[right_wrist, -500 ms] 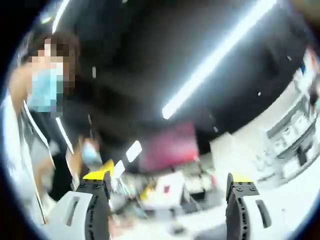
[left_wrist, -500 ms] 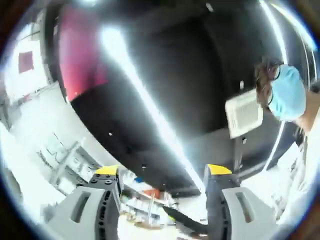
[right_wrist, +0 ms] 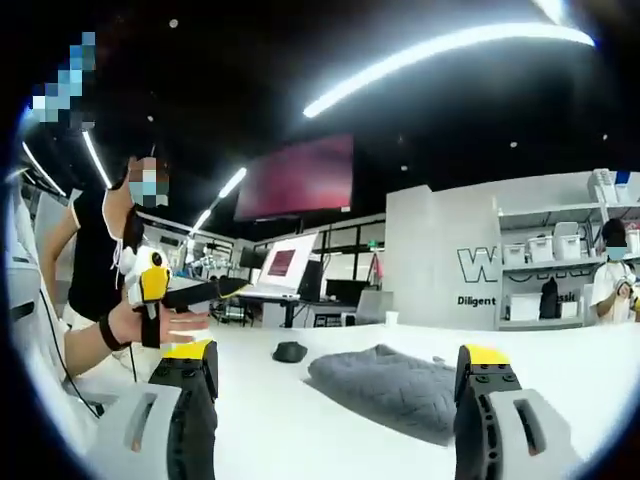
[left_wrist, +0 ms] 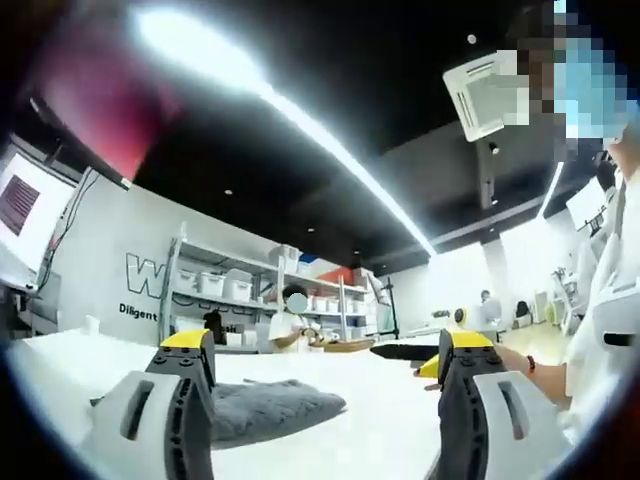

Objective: Open the folded towel by lifting each exposed corner and separating the folded layers until the towel lies flat within the target outline without major curled edges

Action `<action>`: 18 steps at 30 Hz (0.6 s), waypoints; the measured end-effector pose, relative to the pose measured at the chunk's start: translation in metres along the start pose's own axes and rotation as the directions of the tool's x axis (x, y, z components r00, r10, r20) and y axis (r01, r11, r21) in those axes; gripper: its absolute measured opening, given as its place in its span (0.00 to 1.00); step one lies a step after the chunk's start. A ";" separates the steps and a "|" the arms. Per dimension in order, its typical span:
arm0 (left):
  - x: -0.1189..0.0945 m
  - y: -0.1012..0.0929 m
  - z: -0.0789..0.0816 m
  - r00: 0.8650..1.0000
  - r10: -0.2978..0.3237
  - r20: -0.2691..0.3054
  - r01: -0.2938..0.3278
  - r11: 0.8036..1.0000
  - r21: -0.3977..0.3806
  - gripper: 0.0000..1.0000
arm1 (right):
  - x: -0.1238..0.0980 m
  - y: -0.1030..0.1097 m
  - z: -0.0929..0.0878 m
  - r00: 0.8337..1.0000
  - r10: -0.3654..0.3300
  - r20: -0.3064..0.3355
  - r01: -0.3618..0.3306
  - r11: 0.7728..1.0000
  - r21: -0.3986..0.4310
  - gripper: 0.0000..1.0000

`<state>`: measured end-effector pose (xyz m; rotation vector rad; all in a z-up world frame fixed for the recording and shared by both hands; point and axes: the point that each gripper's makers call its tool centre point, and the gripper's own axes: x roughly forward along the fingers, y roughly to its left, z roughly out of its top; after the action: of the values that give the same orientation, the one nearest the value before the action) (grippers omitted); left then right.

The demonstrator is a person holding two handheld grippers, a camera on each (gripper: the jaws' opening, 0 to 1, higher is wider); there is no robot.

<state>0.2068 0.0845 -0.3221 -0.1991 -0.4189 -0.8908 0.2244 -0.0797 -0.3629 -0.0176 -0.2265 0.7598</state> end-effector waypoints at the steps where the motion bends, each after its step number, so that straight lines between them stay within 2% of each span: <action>1: -0.001 0.002 0.001 1.000 0.007 0.002 -0.007 1.000 -0.006 0.89 | 0.000 0.000 0.000 1.000 0.000 0.001 0.000 1.000 0.000 1.00; 6: -0.003 0.006 -0.001 1.000 0.018 -0.024 -0.018 1.000 -0.003 0.90 | -0.002 0.000 -0.002 1.000 0.002 -0.010 -0.002 1.000 -0.009 0.99; 18: 0.000 0.004 -0.002 0.999 0.019 -0.026 -0.019 1.000 -0.019 0.89 | -0.003 0.000 -0.005 1.000 0.013 -0.022 -0.013 1.000 -0.001 0.98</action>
<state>0.2103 0.0861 -0.3244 -0.2082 -0.3840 -0.8781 0.2231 -0.0811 -0.3683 -0.0287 -0.2056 0.7719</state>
